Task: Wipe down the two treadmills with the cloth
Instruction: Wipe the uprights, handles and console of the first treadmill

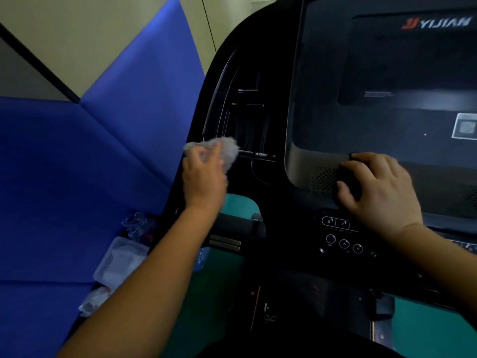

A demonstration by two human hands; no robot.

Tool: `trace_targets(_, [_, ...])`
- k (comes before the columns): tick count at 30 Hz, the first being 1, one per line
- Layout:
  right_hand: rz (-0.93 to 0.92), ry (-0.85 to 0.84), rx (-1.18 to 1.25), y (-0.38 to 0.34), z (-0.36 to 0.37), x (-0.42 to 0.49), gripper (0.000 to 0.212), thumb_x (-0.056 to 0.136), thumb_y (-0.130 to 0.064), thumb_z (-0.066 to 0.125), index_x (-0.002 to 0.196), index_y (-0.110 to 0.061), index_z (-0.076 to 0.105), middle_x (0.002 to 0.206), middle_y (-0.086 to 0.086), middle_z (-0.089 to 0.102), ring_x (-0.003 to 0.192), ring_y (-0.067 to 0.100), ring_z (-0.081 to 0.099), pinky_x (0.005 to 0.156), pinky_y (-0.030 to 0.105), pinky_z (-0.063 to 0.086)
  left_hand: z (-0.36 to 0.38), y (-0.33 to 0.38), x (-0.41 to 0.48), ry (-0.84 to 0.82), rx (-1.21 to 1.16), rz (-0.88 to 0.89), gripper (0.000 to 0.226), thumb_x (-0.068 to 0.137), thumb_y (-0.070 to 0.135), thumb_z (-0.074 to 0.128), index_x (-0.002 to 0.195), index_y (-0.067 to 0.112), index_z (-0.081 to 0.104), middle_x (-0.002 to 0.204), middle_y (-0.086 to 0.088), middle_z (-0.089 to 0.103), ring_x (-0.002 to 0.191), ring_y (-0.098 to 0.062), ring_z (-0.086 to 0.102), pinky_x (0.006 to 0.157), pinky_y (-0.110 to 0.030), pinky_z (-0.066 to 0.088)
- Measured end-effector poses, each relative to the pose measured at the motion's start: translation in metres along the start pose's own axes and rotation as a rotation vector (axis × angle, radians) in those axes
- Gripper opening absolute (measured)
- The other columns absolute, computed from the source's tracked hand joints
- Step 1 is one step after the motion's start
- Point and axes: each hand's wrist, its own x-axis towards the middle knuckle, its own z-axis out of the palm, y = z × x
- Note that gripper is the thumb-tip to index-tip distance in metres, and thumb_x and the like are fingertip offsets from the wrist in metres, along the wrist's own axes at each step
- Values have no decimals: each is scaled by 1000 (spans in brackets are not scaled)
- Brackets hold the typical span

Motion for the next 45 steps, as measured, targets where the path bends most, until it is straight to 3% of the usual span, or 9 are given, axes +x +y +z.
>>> trace_targets(2, [-2,7,0,1,0,0,43,88,-40,50,115,-9,63,120,13,57,111,35,51,88,46,41,-3,-1,5,50,-6,-67,33,95,33,49,126,20,52,122,-9,45,105,-24,49,85,-37,50])
trace_targets(6, [5,7,3,-1,-1,0,42,87,-39,51,115,-10,63,120,12,57,112,34,50,90,46,41,14,54,-31,-17,-140,-111,17,91,43,58,103,34,50,114,1,49,96,-20,60,68,-29,56])
trace_targets(10, [17,-9,5,-1,-1,0,44,86,-41,52,116,-11,63,120,11,56,113,33,49,91,46,41,34,73,-82,-128,-218,46,38,96,21,48,134,23,50,123,-3,36,107,-19,42,95,-27,43])
trace_targets(14, [52,-37,33,-1,-3,5,45,82,-44,54,115,-15,63,120,10,54,114,34,47,91,47,40,34,57,-66,-133,-248,-7,25,91,44,45,113,37,54,118,0,44,103,-12,47,94,-29,44])
trace_targets(16, [45,-51,35,0,-2,6,47,82,-45,51,116,-15,63,122,10,53,115,35,46,91,48,40,28,56,-38,-137,-173,6,31,91,48,40,117,38,53,120,5,43,101,-7,42,87,-18,35])
trace_targets(21, [34,-88,44,0,-3,8,50,83,-45,47,120,-15,61,129,12,49,120,36,44,96,49,38,0,49,37,62,-263,-178,14,93,28,53,104,22,59,107,-1,51,90,-16,53,76,-34,44])
trace_targets(23, [37,-85,50,-1,-4,9,49,84,-45,47,120,-14,62,129,12,50,120,36,44,97,49,38,-10,25,54,211,-147,-209,26,95,24,52,120,20,58,109,-2,47,93,-17,48,82,-30,41])
trace_targets(27, [42,-80,47,-2,-5,8,48,84,-44,49,118,-13,63,129,12,51,119,35,45,96,49,38,-8,-13,48,-15,138,-199,47,100,25,44,146,21,34,130,-14,36,112,-30,37,94,-39,40])
trace_targets(45, [63,-75,11,-1,-1,8,45,82,-43,50,113,-15,67,128,9,56,118,32,51,95,44,40,27,72,230,-59,289,258,56,102,26,35,153,15,13,142,-14,33,126,-38,30,104,-43,34])
